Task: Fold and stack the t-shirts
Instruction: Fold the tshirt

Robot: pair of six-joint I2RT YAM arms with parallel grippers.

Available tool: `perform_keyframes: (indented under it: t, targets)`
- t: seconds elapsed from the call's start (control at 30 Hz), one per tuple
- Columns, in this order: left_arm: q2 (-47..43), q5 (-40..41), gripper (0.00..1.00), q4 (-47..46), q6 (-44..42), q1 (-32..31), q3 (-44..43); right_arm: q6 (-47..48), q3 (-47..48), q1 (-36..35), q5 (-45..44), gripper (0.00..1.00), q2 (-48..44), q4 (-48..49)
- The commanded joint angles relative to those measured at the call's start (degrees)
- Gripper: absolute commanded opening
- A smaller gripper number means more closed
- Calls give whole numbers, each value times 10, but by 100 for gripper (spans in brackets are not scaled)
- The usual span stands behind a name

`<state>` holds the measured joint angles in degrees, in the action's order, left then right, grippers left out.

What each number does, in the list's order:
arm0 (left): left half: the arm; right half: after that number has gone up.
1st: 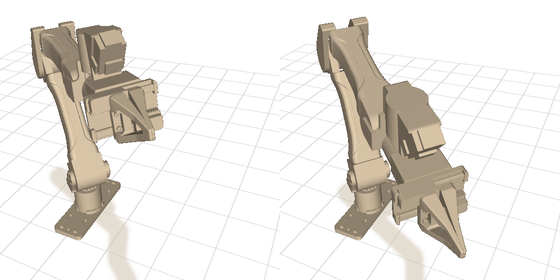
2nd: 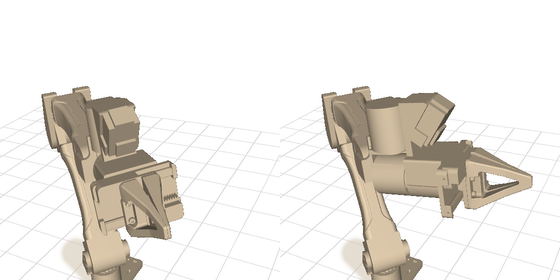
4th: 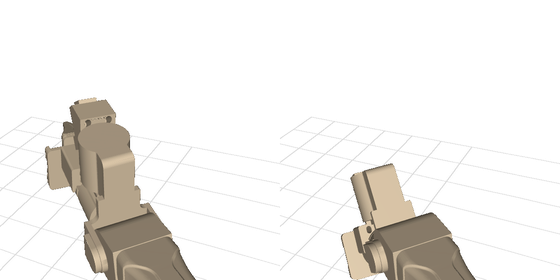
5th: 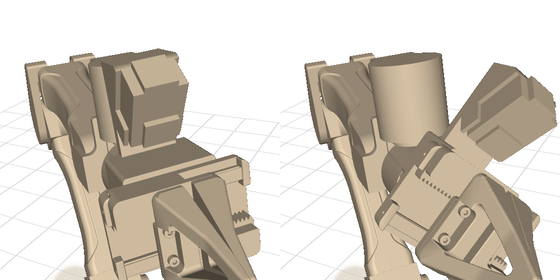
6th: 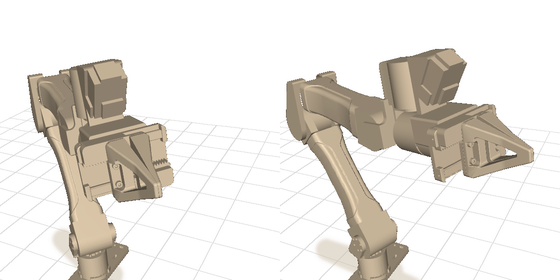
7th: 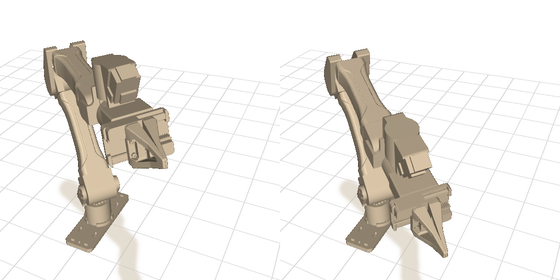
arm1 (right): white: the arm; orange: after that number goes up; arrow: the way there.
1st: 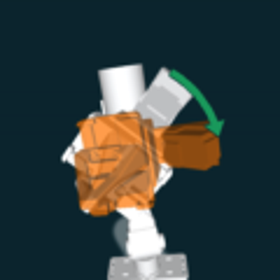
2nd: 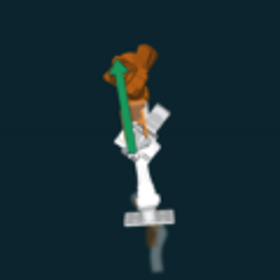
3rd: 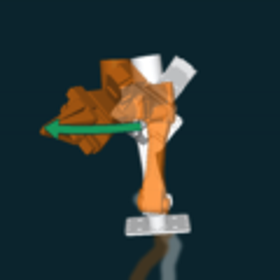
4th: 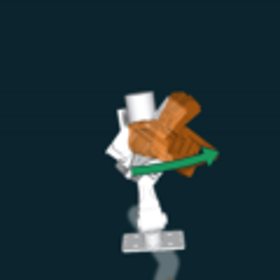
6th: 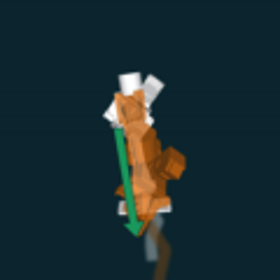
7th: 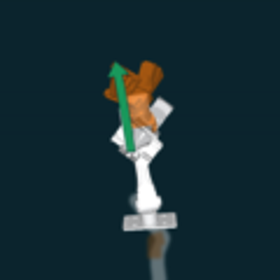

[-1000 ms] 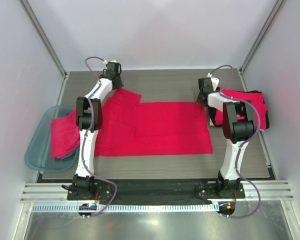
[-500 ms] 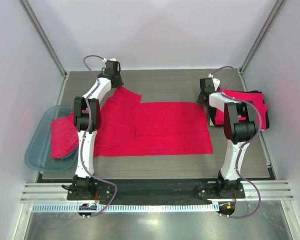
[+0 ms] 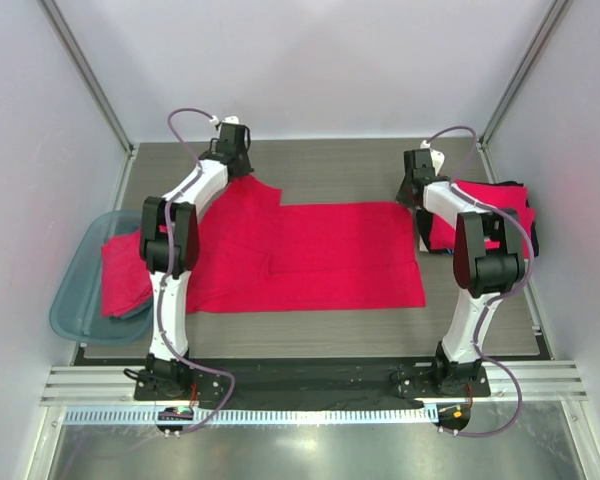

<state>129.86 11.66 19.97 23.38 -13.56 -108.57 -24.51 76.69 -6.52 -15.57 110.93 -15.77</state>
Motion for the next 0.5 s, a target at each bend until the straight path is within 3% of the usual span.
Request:
perform_keyframes:
  t: [0.0, 0.47]
  targets:
    - [-62, 60, 0, -31, -3, -19, 28, 1, 15, 1, 5, 1, -41, -13]
    - [-228, 112, 0, -40, 17, -52, 210, 3, -62, 2, 30, 1, -134, -23]
